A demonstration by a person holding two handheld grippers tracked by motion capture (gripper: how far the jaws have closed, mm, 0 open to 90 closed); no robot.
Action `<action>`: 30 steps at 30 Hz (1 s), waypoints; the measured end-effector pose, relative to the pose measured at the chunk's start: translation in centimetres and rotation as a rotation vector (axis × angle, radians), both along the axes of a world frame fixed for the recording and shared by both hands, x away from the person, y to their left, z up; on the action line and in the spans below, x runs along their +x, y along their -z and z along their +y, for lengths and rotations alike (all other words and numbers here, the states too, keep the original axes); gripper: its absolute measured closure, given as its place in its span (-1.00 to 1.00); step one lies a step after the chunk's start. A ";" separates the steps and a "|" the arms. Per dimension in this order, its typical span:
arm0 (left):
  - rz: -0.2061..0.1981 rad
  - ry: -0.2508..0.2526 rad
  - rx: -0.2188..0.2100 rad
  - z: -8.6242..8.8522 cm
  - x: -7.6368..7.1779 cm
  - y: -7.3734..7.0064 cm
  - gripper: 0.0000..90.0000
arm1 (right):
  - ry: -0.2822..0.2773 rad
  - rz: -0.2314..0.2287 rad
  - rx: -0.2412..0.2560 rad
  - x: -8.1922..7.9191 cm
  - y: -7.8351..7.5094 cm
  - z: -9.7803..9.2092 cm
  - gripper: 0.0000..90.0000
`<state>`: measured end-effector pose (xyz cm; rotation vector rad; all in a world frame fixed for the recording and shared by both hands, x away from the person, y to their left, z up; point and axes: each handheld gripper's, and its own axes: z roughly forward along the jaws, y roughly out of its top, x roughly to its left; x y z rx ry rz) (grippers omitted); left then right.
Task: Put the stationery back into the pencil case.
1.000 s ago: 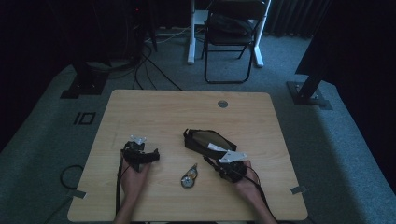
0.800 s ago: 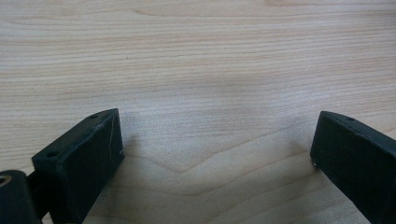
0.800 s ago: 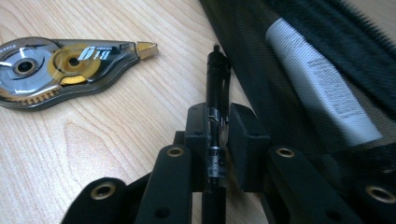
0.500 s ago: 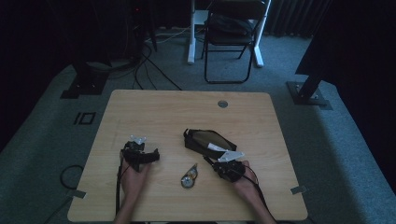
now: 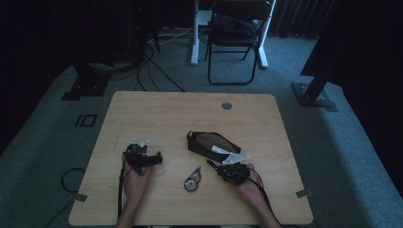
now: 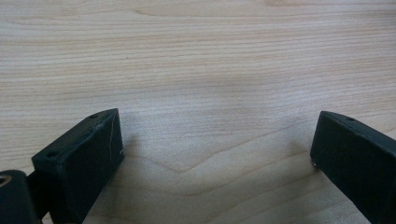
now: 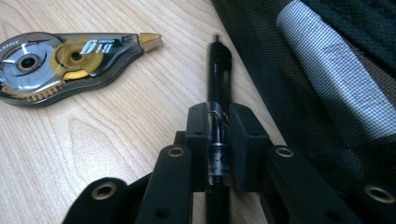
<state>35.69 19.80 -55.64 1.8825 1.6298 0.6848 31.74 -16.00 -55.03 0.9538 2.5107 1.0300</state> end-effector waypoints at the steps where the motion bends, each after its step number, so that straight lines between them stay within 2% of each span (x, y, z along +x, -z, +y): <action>1: 0.000 0.000 -0.001 0.0 0.0 0.0 -0.94 | -0.004 -0.003 -0.005 0.0 0.0 0.0 0.76; 7: 0.000 0.000 0.000 0.0 0.0 0.0 -0.94 | -0.006 -0.026 -0.023 -0.2 0.0 0.3 0.77; 18: 0.000 0.000 0.000 0.0 0.0 0.0 -0.94 | -0.029 -0.040 -0.038 -0.4 -0.1 0.7 0.77; 30: 0.000 0.000 -0.001 0.0 0.0 0.0 -0.94 | -0.045 -0.061 -0.031 -0.9 -0.8 1.1 0.77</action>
